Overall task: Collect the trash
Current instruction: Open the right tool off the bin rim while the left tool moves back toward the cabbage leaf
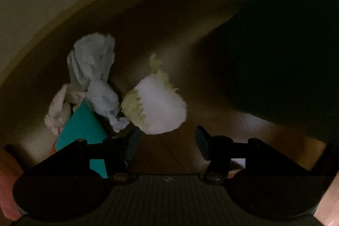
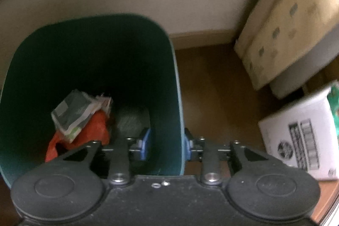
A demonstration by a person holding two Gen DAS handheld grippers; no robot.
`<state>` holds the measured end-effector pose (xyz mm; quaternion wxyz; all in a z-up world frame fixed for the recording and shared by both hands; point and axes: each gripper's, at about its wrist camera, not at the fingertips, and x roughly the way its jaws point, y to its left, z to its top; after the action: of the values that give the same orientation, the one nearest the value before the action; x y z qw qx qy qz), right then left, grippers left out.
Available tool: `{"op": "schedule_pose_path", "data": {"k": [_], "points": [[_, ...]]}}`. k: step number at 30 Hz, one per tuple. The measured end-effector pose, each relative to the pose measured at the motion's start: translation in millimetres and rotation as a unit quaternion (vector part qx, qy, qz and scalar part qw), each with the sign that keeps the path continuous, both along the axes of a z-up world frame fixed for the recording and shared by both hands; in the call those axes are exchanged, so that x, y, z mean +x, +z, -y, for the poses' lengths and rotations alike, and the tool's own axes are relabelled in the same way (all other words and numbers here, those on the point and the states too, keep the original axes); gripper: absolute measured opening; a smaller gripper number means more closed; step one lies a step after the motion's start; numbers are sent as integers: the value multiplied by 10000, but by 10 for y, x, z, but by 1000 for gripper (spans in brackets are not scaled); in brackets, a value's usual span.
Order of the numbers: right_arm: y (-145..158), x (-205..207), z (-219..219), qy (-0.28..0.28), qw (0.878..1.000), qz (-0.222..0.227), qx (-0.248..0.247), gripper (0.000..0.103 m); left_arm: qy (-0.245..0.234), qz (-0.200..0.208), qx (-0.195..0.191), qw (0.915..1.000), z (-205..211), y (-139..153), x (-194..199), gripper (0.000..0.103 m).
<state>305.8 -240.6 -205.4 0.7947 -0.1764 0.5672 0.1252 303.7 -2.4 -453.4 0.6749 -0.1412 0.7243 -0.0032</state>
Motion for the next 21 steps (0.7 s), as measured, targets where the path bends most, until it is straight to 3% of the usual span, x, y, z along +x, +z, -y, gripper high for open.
{"op": "schedule_pose_path", "data": {"k": [2, 4, 8, 10, 13, 21], "points": [[-9, -100, 60, -162, 9997, -120, 120, 41, 218, -188, -40, 9996, -26, -133, 39, 56], [-18, -196, 111, -333, 9988, -247, 274, 42, 134, -131, 61, 9998, 5, -188, 126, 56], [-9, -323, 171, -603, 9950, -463, 642, 49, -783, 268, 167, 9964, 182, -231, 329, 56], [-10, -349, 154, -612, 9948, -484, 658, 50, -1456, 300, 302, 9884, 299, -317, 384, 56], [-11, -371, 161, -718, 9926, -619, 752, 51, -1907, 255, 475, 9802, 358, -430, 429, 56], [-30, -388, 152, -892, 9904, -654, 826, 52, -1704, 53, 514, 9840, 239, -643, 443, 56]]}}
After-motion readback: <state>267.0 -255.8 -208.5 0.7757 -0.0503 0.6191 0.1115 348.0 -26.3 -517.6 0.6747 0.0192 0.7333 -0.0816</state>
